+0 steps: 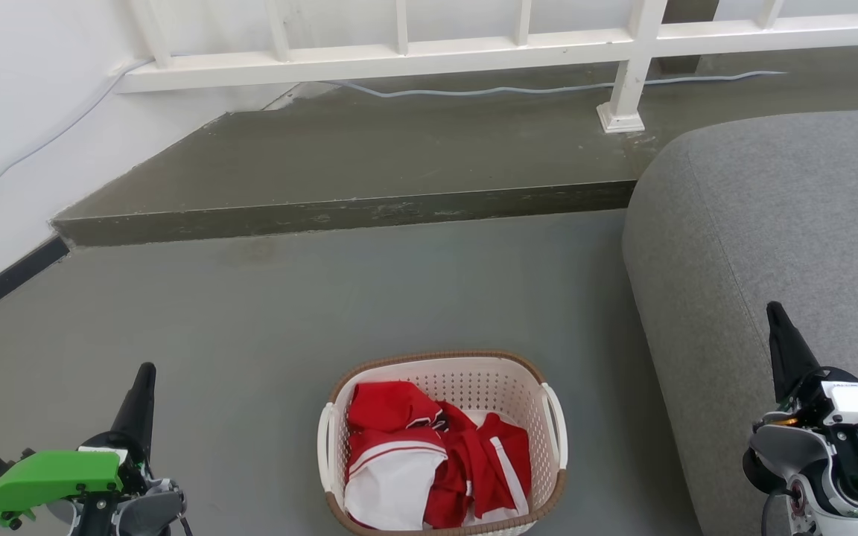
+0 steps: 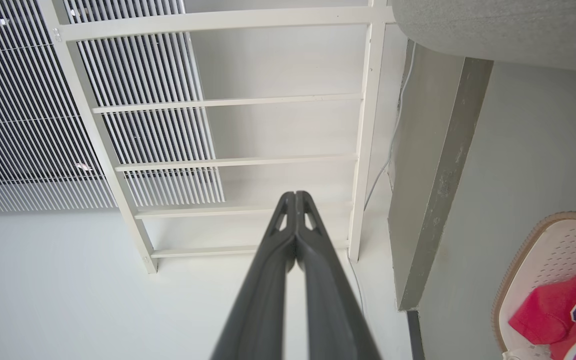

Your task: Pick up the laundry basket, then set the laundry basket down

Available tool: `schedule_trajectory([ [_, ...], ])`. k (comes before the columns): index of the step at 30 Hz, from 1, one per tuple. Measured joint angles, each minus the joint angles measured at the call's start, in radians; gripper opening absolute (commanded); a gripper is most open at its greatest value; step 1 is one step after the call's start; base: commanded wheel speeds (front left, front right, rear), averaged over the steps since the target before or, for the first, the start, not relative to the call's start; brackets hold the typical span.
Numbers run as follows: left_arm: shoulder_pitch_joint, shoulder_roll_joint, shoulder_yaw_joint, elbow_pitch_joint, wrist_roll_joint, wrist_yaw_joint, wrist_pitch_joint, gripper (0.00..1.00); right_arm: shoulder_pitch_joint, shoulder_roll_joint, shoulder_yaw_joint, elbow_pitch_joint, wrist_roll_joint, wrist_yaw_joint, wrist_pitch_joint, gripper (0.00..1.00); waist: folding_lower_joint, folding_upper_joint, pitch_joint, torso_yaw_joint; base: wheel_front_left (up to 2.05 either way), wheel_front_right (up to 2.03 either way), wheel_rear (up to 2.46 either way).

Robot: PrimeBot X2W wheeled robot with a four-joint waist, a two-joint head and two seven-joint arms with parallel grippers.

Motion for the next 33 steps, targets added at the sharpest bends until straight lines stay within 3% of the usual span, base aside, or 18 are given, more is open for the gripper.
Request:
schedule_trajectory([
  [33,0.000,0.000,0.001,0.000,0.000,0.000,0.000,0.00,0.000,0.000,-0.001,-0.002,0.000,0.000,0.000,0.00,0.0000,0.0000,0.000,0.000,0.00,0.00,0.00],
])
